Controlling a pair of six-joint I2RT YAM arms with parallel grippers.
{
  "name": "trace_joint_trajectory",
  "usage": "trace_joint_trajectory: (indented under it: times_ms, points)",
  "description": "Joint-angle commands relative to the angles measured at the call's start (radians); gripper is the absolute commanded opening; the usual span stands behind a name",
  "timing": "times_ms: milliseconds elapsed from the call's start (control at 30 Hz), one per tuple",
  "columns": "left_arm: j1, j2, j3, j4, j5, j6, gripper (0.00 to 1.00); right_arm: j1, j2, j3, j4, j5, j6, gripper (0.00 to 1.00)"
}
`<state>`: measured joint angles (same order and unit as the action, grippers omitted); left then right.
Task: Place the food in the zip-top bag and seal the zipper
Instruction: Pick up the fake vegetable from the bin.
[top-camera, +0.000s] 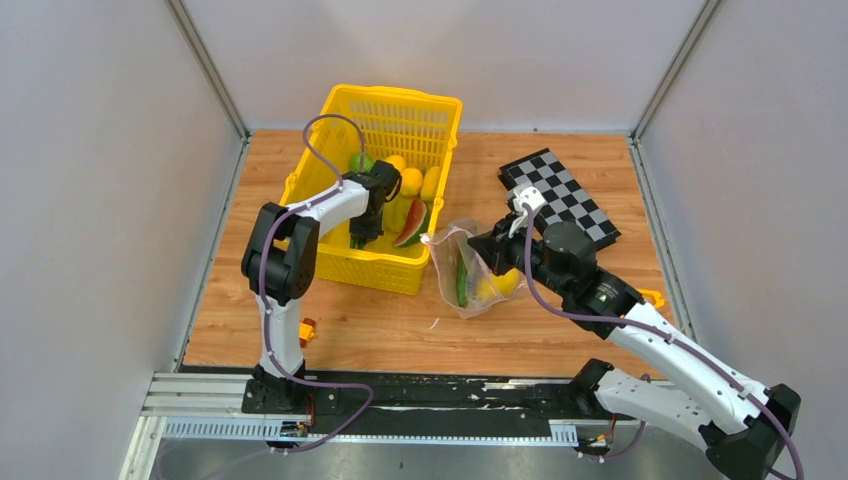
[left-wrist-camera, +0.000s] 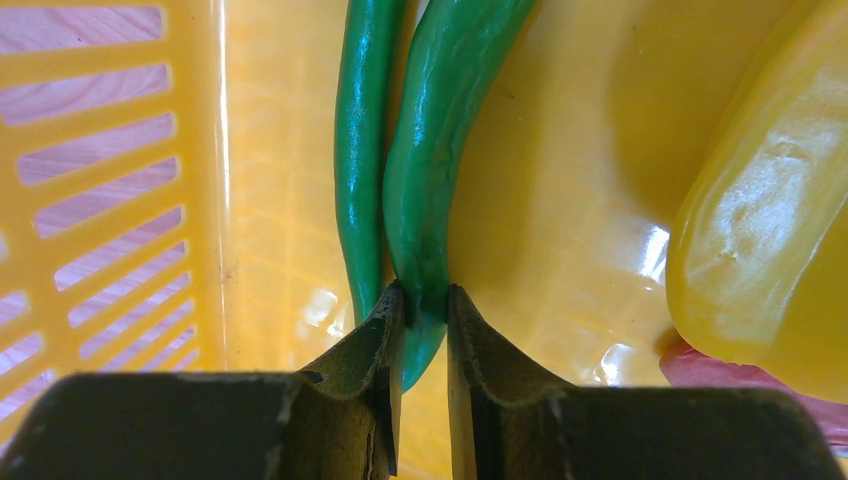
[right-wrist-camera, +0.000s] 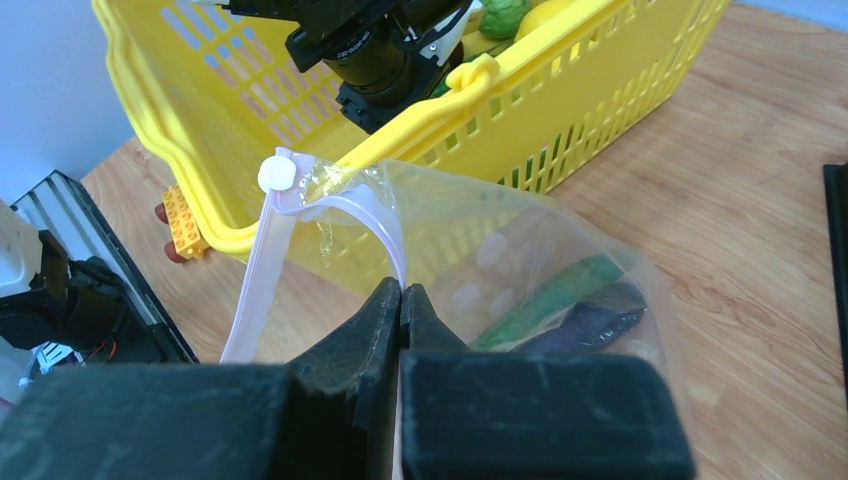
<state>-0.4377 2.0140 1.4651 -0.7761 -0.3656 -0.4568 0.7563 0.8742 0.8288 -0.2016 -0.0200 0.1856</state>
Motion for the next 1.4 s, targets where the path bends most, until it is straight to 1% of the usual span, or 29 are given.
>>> trace_joint_trajectory:
  times_ms: [0,33,100,133,200,367,433,700,867,1000,1133,1367]
  points:
    - [0.004,-0.044,-0.014,0.019,0.049,0.015,0.11,0.013,0.01,-0.01,0.113,-0.033,-0.008,0.0]
    - [0.004,-0.047,-0.012,0.019,0.052,0.017,0.1,0.012,0.01,-0.011,0.123,-0.049,-0.007,0.0]
    - [0.004,-0.052,-0.008,0.015,0.065,0.022,0.02,0.013,0.007,-0.012,0.133,-0.058,-0.002,0.0]
    - [0.004,-0.056,-0.006,0.011,0.067,0.023,0.0,0.013,0.004,-0.013,0.133,-0.052,-0.003,0.0]
    - [0.004,-0.071,-0.007,0.008,0.069,0.025,0.0,0.013,-0.009,-0.019,0.122,-0.018,-0.005,0.0]
    - [0.004,-0.131,-0.019,0.004,0.061,0.027,0.0,0.012,-0.082,-0.057,0.109,0.142,-0.013,0.0]
    - [0.004,-0.155,-0.021,0.003,0.057,0.028,0.0,0.01,-0.101,-0.064,0.11,0.176,-0.01,0.0]
    - [0.004,-0.203,0.001,-0.028,0.058,0.049,0.0,0.009,-0.071,-0.043,0.096,0.162,-0.007,0.0]
    - [0.004,-0.284,0.011,-0.047,0.053,0.066,0.0,0.009,-0.07,-0.039,0.098,0.163,-0.01,0.0]
    - [0.004,-0.357,0.043,-0.079,0.079,0.112,0.0,0.009,-0.068,-0.034,0.097,0.17,-0.018,0.0]
    - [0.004,-0.401,0.096,-0.153,0.099,0.157,0.0,0.006,-0.061,-0.035,0.103,0.17,-0.019,0.0]
    - [0.003,-0.499,0.113,-0.192,0.186,0.211,0.0,0.009,-0.069,-0.037,0.101,0.171,-0.018,0.0]
